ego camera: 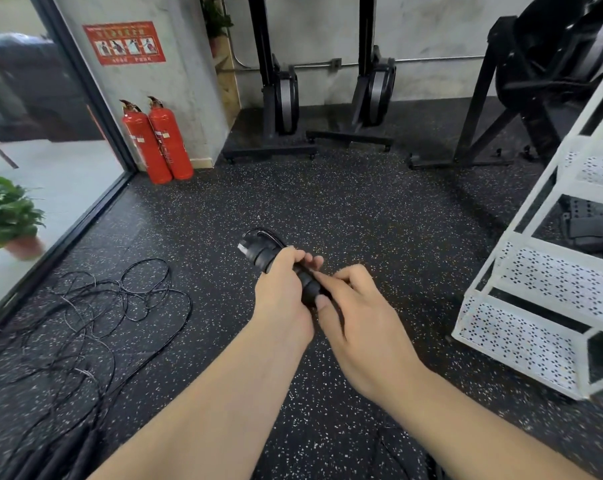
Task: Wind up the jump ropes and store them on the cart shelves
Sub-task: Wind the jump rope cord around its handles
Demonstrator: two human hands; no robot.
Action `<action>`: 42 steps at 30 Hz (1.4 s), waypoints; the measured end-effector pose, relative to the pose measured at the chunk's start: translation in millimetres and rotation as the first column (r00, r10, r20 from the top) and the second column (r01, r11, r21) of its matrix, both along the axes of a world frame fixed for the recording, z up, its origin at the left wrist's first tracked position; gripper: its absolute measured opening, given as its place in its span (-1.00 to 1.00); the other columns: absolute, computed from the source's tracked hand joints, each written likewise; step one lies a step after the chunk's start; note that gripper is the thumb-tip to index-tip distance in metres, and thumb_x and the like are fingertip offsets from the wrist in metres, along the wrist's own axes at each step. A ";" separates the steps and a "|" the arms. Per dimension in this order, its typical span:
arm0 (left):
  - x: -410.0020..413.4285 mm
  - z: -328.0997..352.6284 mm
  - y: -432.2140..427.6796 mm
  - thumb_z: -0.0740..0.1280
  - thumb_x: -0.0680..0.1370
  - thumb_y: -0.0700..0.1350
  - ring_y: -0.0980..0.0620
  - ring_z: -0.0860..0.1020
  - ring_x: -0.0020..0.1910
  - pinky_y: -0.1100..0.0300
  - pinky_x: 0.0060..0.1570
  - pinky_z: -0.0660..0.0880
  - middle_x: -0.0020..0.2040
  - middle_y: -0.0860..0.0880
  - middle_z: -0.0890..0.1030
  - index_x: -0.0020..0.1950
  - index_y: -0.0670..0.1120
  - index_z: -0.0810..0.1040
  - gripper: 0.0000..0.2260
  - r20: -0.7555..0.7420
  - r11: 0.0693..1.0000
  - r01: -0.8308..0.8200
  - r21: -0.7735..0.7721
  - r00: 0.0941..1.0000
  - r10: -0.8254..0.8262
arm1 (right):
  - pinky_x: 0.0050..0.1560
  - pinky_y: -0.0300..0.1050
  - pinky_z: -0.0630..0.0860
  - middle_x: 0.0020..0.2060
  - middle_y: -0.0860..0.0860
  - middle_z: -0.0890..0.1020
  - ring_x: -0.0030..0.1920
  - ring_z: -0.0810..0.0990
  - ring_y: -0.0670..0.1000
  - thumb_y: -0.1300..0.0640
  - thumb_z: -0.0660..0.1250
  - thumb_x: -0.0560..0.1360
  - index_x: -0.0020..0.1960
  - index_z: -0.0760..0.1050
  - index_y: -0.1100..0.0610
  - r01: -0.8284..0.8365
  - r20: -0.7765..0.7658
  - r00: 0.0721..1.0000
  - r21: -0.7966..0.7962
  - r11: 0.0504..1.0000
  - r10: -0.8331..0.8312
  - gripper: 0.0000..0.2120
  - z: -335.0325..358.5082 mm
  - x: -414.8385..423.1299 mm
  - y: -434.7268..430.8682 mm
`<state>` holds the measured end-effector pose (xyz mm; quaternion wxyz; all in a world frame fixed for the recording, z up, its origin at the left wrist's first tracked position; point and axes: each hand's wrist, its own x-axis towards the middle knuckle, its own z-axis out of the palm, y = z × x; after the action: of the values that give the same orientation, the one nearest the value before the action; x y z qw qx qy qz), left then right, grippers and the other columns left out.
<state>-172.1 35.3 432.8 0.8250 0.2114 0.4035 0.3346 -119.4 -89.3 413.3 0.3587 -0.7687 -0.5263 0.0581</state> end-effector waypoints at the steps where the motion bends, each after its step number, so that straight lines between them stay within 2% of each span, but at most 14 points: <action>1: -1.1 1.5 -2.2 0.36 0.61 -0.22 -0.08 0.70 -0.06 -0.11 0.20 0.65 -0.16 -0.07 0.70 -0.09 -0.11 0.57 -0.92 0.023 0.999 0.032 -0.010 0.999 -0.031 | -0.04 0.00 0.59 0.18 -0.15 0.36 0.00 0.56 -0.05 -0.23 0.06 0.69 0.52 0.42 -0.11 0.033 0.036 0.999 -0.004 0.999 -0.033 -0.53 0.4 -1.4 -1.5; 4: -2.5 -0.3 -7.8 0.34 0.64 -0.12 -0.13 0.72 0.01 -0.08 0.08 0.68 0.05 -0.11 0.75 -0.02 -0.11 0.62 -0.89 0.047 0.990 0.127 -0.066 0.991 -0.124 | 0.06 -0.05 0.55 0.27 -0.13 0.41 0.18 0.49 -0.04 -0.33 0.08 0.65 0.50 0.39 -0.14 0.102 0.108 0.989 -0.028 0.994 -0.098 -0.49 -1.0 -1.7 -2.0; 8: -4.2 -8.1 -13.6 0.38 0.66 -0.04 -0.08 0.76 0.00 0.01 -0.02 0.71 0.14 -0.12 0.77 0.15 -0.15 0.69 -0.79 -0.003 0.980 0.155 -0.127 0.988 -0.156 | 0.04 0.08 0.56 0.15 -0.10 0.58 0.09 0.59 0.03 -0.28 0.07 0.64 0.45 0.35 -0.13 0.055 0.061 0.997 -0.127 0.990 -0.047 -0.55 -8.3 2.3 2.2; 11: -6.9 -2.7 -17.8 0.34 0.72 0.10 0.26 0.73 -0.06 0.29 -0.01 0.65 -0.03 0.14 0.77 0.36 -0.10 0.59 -0.66 -0.119 0.955 0.289 0.067 0.953 -0.280 | -0.11 -0.07 0.54 -0.03 -0.13 0.66 -0.11 0.63 -0.06 -0.20 0.11 0.70 0.28 0.43 -0.13 0.120 -0.106 0.986 -0.062 0.991 -0.126 -0.74 -4.5 9.8 2.9; 14: -10.1 -1.2 -20.3 0.49 0.45 0.43 0.04 0.64 0.30 0.00 0.38 0.51 0.25 0.05 0.71 0.58 -0.06 0.41 -0.13 -0.386 0.829 0.451 0.332 0.866 -0.317 | -0.24 -0.17 0.43 -0.15 -0.12 0.65 -0.17 0.60 -0.14 -0.15 0.10 0.75 0.10 0.49 -0.07 0.288 -0.323 0.903 -0.029 0.957 -0.282 -0.75 8.6 33.5 4.5; 16: -11.9 -4.8 -15.6 0.51 0.45 0.40 0.01 0.45 0.46 -0.03 0.49 0.36 0.49 0.05 0.48 0.73 0.07 0.05 0.04 -0.638 0.659 0.566 0.496 0.752 -0.165 | -0.14 -0.06 0.45 -0.09 -0.07 0.65 -0.05 0.62 -0.02 -0.16 0.09 0.75 0.07 0.53 -0.02 0.363 -0.387 0.852 -0.052 0.930 -0.354 -0.68 11.9 55.9 4.5; 18: -21.3 -7.9 -11.5 0.49 0.51 0.30 -0.01 0.19 0.62 -0.05 0.60 0.25 0.66 0.03 0.15 0.73 0.12 -0.15 0.04 -0.776 0.271 0.727 0.631 0.584 0.241 | 0.01 0.02 0.54 -0.07 -0.01 0.70 -0.02 0.65 0.06 -0.20 0.09 0.75 0.07 0.56 -0.01 0.362 -0.435 0.818 -0.118 0.925 -0.376 -0.63 15.2 72.0 1.3; 20: -26.8 -10.3 -6.7 0.49 0.52 0.25 -0.08 0.01 0.71 -0.11 0.67 0.11 0.71 -0.02 0.03 0.74 0.01 -0.10 0.03 -0.620 -0.167 0.816 0.553 0.537 0.573 | 0.02 0.04 0.54 -0.11 -0.02 0.73 -0.06 0.65 0.06 -0.23 0.12 0.74 0.06 0.59 -0.03 0.285 -0.464 0.817 -0.194 0.939 -0.343 -0.63 20.7 80.5 -5.7; 22: -27.6 -12.3 -5.0 0.47 0.52 0.25 -0.13 0.02 0.72 -0.14 0.68 0.05 0.71 -0.05 0.11 0.74 -0.04 0.03 -0.04 -0.577 -0.354 0.860 0.369 0.510 0.638 | -0.10 -0.01 0.47 -0.14 -0.02 0.75 -0.13 0.60 0.02 -0.25 0.14 0.72 0.11 0.62 -0.05 0.115 -0.546 0.800 -0.267 0.957 -0.249 -0.63 28.9 80.9 -13.7; 25: -23.1 -12.5 -5.4 0.46 0.51 0.22 -0.09 0.39 0.49 -0.04 0.56 0.25 0.46 0.02 0.46 0.60 0.03 0.30 -0.27 -0.639 -0.372 0.897 0.240 0.434 0.634 | -0.14 -0.05 0.37 -0.16 0.01 0.77 -0.17 0.53 -0.02 -0.32 0.10 0.71 0.19 0.63 -0.06 -0.087 -0.613 0.776 -0.336 0.938 -0.148 -0.56 34.8 78.8 -21.1; 30: -20.4 -6.7 -16.6 0.42 0.53 0.18 -0.02 0.55 0.04 0.08 -0.10 0.38 0.07 0.10 0.53 0.24 0.09 0.35 -0.60 -0.706 -0.289 0.929 0.232 0.365 0.607 | -0.20 -0.06 0.35 -0.23 0.11 0.76 -0.22 0.53 0.00 -0.38 0.09 0.68 0.09 0.66 -0.01 0.061 -0.621 0.736 -0.335 0.940 -0.269 -0.46 34.4 67.9 -19.7; 35: -23.8 -8.7 -20.1 0.40 0.46 0.37 0.05 0.60 -0.06 0.07 -0.06 0.54 -0.02 0.16 0.56 0.23 0.18 0.37 -0.53 -0.783 -0.251 0.909 0.334 0.415 0.462 | -0.25 -0.11 0.38 -0.56 -0.12 0.57 -0.53 0.50 -0.17 -0.34 0.12 0.69 -0.09 0.65 0.05 0.274 -0.622 0.700 -0.221 0.936 -0.352 -0.45 18.5 56.8 -15.5; 38: -29.7 -5.8 -14.4 0.33 0.38 0.56 0.13 0.57 -0.10 0.09 -0.05 0.54 -0.07 0.21 0.56 0.16 0.22 0.40 -0.44 -0.789 -0.274 0.895 0.352 0.441 0.428 | -0.16 -0.06 0.41 -0.47 -0.11 0.61 -0.38 0.55 -0.11 -0.42 0.13 0.64 -0.03 0.68 0.06 0.235 -0.675 0.678 -0.177 0.956 -0.292 -0.39 8.8 54.5 -20.6; 42: -33.4 -6.2 -12.4 0.34 0.46 0.45 0.06 0.58 -0.14 0.06 -0.05 0.55 -0.12 0.15 0.58 0.13 0.16 0.39 -0.55 -0.793 -0.319 0.896 0.311 0.429 0.433 | -0.18 -0.10 0.40 -0.42 0.01 0.64 -0.41 0.54 -0.11 -0.41 0.10 0.65 -0.02 0.69 0.05 0.143 -0.688 0.692 -0.166 0.976 -0.218 -0.38 6.4 50.1 -25.8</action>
<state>-205.5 23.0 426.6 0.0795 0.9720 0.2020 0.0899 -69.2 -115.1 419.8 0.4967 -0.7537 -0.2687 0.3363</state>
